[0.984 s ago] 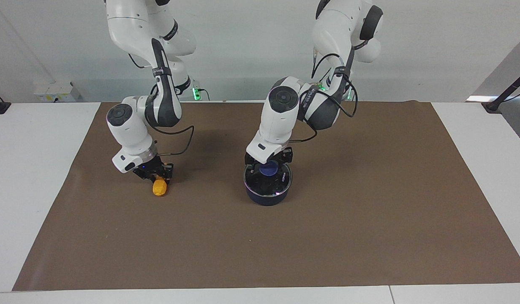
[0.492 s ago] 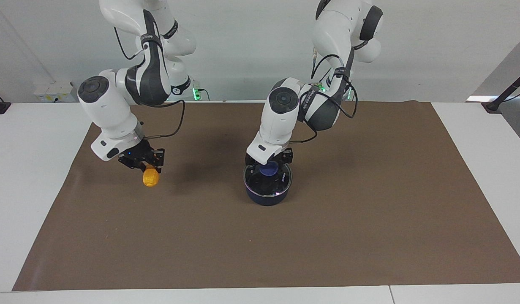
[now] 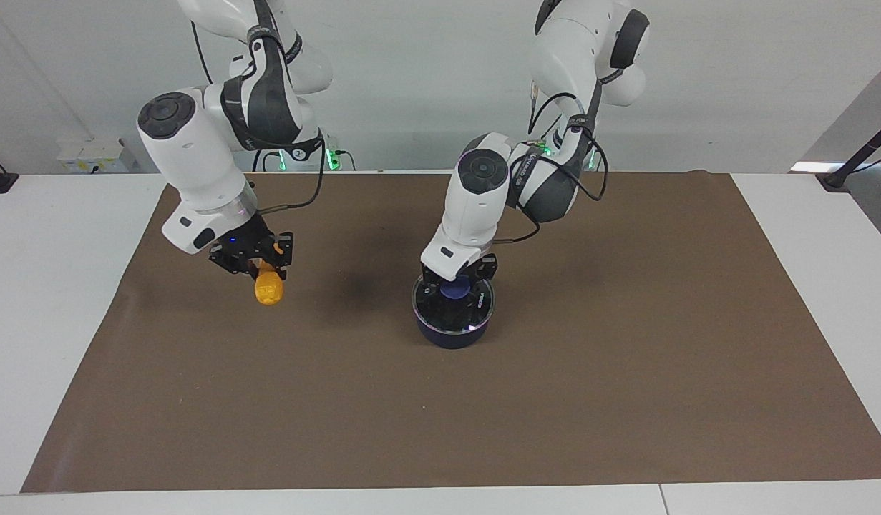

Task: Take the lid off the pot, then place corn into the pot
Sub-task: 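Lift the lid aside with the left gripper while the right gripper carries the corn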

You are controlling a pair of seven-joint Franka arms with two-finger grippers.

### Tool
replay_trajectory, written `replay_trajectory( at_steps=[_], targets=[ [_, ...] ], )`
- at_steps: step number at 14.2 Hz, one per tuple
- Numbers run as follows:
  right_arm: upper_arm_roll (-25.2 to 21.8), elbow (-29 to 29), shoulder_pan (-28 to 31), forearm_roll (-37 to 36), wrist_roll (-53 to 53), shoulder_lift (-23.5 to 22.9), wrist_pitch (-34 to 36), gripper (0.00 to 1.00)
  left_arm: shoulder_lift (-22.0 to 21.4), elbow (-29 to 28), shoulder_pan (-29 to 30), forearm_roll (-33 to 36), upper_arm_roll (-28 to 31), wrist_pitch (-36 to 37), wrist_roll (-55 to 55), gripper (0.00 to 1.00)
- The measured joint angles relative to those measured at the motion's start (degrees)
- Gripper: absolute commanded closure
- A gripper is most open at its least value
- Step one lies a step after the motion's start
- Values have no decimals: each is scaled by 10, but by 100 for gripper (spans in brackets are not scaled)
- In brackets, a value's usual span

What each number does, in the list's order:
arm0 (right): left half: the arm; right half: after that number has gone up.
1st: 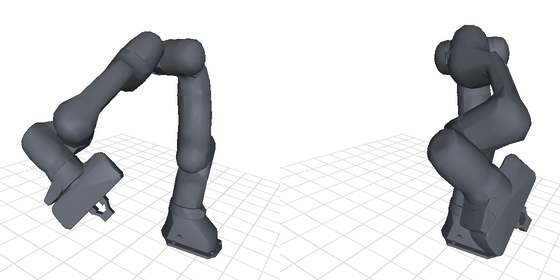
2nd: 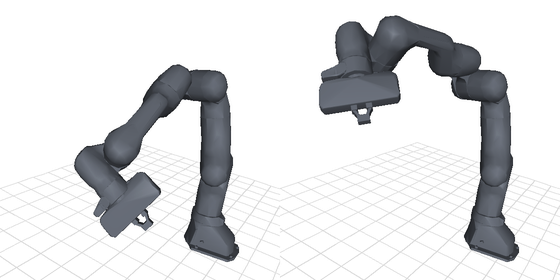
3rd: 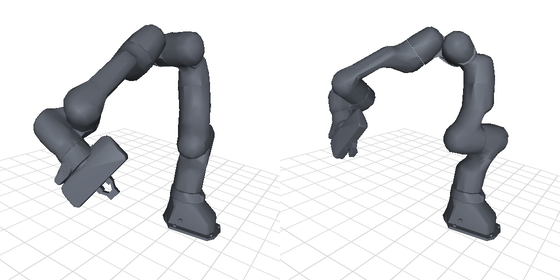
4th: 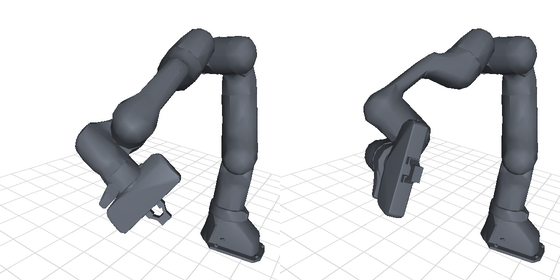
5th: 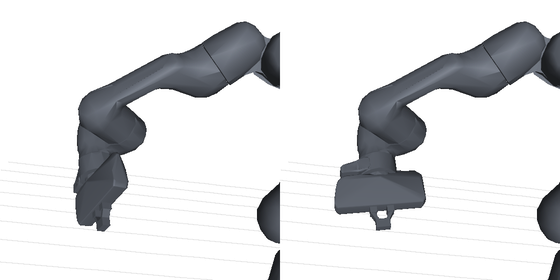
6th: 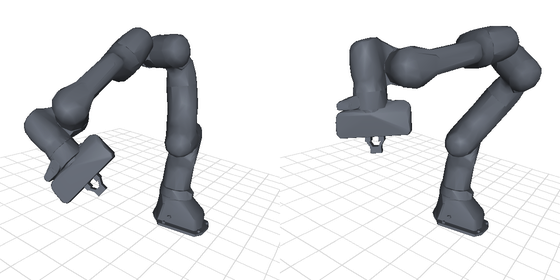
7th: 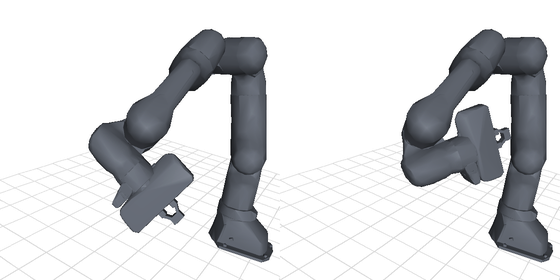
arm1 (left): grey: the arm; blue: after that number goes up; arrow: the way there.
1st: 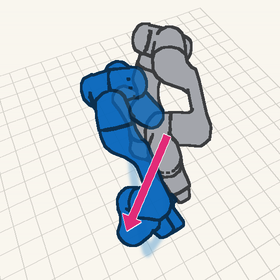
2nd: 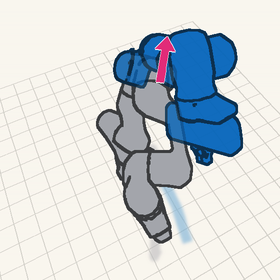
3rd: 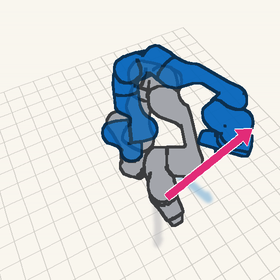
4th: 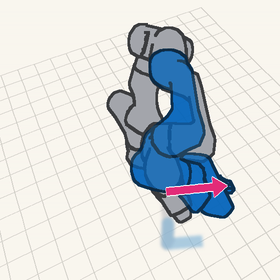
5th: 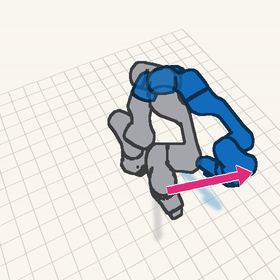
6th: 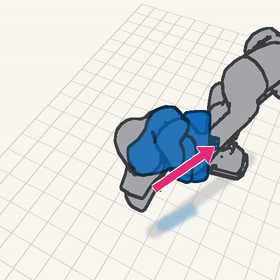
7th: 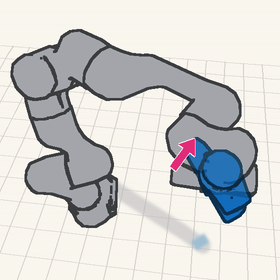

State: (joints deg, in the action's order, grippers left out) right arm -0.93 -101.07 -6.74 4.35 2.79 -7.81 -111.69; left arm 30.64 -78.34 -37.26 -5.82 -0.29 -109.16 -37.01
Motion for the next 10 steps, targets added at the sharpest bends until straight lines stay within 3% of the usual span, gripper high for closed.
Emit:
replay_trajectory(
  at_steps=[7, 10],
  targets=[
    [9, 21, -22, 1, -10, -7, 0, 100, -4, 1, 0, 0, 0, 1, 0, 72],
    [11, 31, -49, 1, -38, -10, -7, 100, -33, 5, 2, -5, 3, 21, 0, 74]
  ],
)
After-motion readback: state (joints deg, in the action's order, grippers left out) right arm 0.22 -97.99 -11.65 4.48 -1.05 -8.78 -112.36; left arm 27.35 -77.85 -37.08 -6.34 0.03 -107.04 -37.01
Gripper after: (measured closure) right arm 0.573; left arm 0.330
